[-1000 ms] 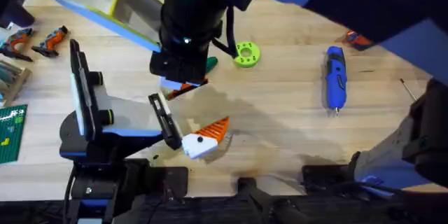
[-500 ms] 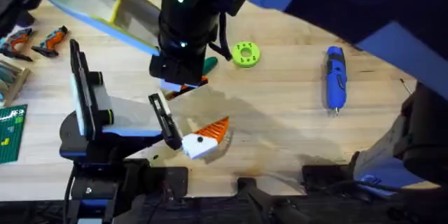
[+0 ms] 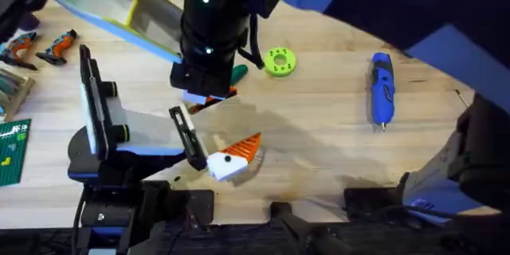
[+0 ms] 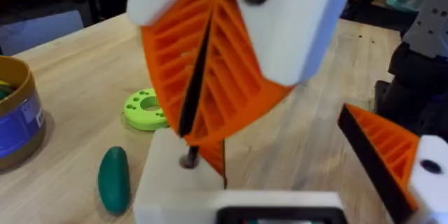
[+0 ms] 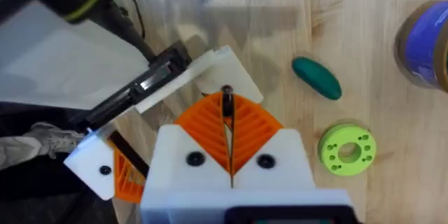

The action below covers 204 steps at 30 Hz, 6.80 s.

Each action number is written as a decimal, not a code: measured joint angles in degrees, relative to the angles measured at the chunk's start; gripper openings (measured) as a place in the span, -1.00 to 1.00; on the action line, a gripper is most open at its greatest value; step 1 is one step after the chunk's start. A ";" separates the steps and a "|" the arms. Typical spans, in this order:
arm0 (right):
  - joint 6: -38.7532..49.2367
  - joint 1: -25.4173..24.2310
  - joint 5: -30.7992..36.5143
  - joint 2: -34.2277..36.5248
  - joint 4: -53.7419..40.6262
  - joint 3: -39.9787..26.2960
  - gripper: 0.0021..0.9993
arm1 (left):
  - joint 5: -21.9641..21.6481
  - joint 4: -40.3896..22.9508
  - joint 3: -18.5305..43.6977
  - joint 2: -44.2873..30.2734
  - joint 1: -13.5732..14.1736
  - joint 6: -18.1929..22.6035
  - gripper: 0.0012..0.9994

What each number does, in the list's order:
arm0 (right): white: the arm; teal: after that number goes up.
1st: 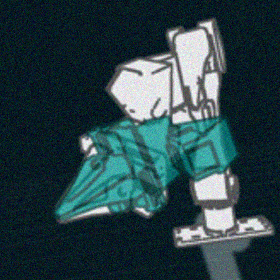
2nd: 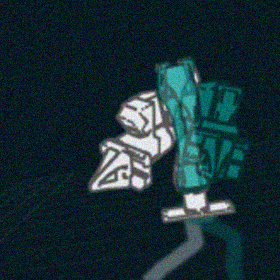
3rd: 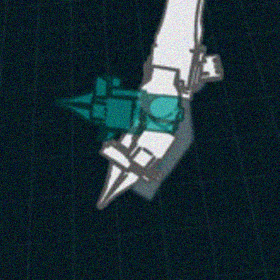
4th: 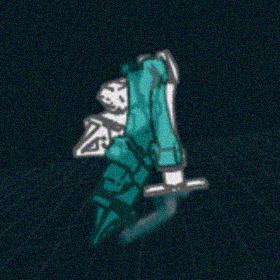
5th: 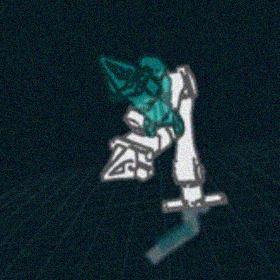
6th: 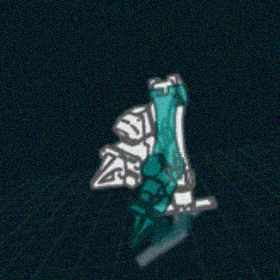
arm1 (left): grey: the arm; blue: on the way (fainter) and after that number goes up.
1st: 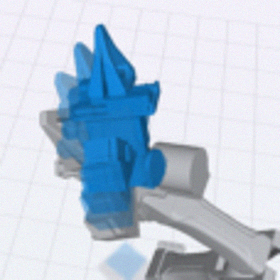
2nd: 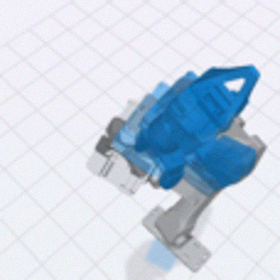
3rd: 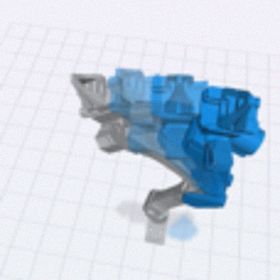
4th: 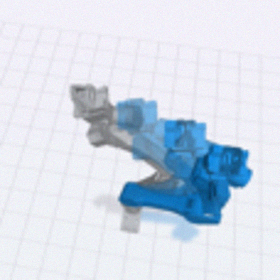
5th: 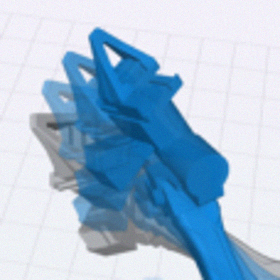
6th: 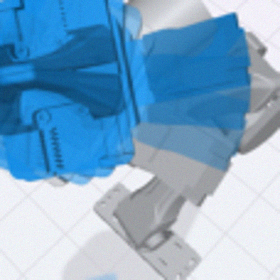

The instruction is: Pick up the gripper from the table and insert it into the empty holder that is missing its gripper. Then pick up a screw, insert it into the mounting hole, and use the screwdriver to tighten it. Finally, clean up the table by picking up the vegetable and placing it into the bucket.

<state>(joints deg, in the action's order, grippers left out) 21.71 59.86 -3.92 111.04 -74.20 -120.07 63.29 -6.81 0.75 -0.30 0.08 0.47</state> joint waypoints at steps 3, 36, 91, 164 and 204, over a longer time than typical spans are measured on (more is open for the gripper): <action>0.00 0.00 0.00 0.00 -0.01 0.00 -0.99 | 0.00 0.00 0.00 0.00 0.00 0.00 0.97; -0.04 0.00 -0.02 2.75 0.79 -0.52 -0.99 | -0.04 -0.07 0.00 -0.13 0.00 -0.96 0.97; -24.77 -43.00 0.01 -32.91 8.65 37.71 0.53 | 0.76 -0.11 0.00 -0.13 0.04 -0.45 0.97; -26.06 -65.67 4.76 -21.40 15.26 50.53 0.99 | -0.07 0.00 0.00 -0.11 0.04 -0.05 -0.99; -24.74 -68.61 7.56 -13.82 27.94 57.05 0.99 | -0.07 0.00 0.00 -0.11 0.04 -0.05 -0.99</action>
<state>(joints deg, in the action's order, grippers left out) -3.03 -8.75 3.64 97.22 -46.26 -63.02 63.22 -6.81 0.75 -0.41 0.12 0.42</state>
